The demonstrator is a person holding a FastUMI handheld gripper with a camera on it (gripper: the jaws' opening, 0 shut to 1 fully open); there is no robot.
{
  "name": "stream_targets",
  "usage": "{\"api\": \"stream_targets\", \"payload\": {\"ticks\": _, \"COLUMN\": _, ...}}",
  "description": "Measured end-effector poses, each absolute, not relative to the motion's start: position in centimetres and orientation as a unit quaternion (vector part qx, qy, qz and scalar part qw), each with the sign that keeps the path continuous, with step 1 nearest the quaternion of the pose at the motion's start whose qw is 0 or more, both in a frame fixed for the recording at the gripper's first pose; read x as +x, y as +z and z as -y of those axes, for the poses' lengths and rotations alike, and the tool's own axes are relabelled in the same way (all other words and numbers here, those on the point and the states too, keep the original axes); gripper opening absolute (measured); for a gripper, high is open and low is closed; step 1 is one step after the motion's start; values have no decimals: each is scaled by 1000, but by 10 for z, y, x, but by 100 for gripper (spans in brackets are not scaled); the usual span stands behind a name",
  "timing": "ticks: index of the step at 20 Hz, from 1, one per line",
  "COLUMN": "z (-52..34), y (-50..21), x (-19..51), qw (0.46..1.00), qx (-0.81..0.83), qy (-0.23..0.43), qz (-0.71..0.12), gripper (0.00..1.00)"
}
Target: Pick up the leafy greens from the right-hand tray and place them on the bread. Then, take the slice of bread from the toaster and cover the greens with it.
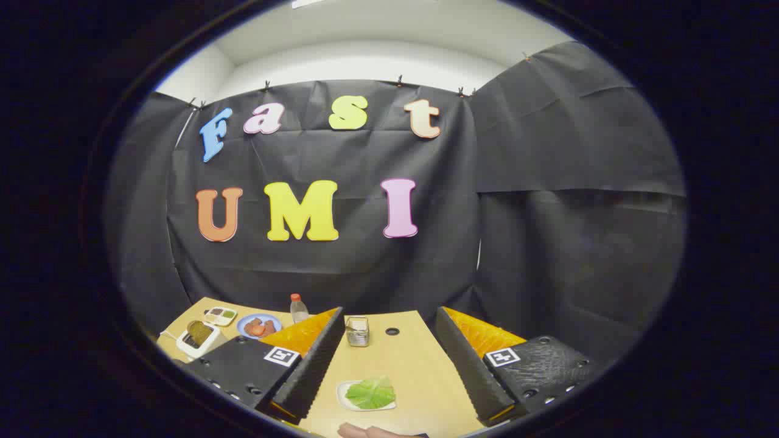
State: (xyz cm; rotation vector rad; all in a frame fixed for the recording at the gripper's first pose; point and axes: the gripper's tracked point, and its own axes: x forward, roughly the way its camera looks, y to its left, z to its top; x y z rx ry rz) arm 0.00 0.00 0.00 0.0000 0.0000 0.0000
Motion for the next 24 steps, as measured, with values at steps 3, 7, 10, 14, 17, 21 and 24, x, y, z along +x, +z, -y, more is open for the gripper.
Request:
{"api": "stream_targets", "payload": {"ticks": 3, "z": 3, "y": -5, "x": 7, "qw": 1000, "qx": -2, "qy": 14, "qz": -13, "gripper": 95}}
{"api": "stream_targets", "payload": {"ticks": 7, "z": 12, "y": -2, "x": 20, "qw": 1000, "qx": 0, "qy": 27, "qz": -8, "gripper": 95}}
{"api": "stream_targets", "payload": {"ticks": 10, "z": 15, "y": -2, "x": 28, "qw": 999, "qx": 5, "qy": 40, "qz": -5, "gripper": 95}}
{"api": "stream_targets", "payload": {"ticks": 14, "z": 25, "y": -14, "x": 44, "qw": 999, "qx": -6, "qy": 48, "qz": -14, "gripper": 95}}
{"api": "stream_targets", "payload": {"ticks": 17, "z": 31, "y": -32, "x": 58, "qw": 998, "qx": -16, "qy": 54, "qz": -25, "gripper": 95}}
{"api": "stream_targets", "payload": {"ticks": 21, "z": 35, "y": -70, "x": 82, "qw": 996, "qx": -21, "qy": 71, "qz": -55, "gripper": 95}}
{"api": "stream_targets", "payload": {"ticks": 24, "z": 32, "y": -108, "x": 106, "qw": 991, "qx": -21, "qy": 91, "qz": -98, "gripper": 95}}
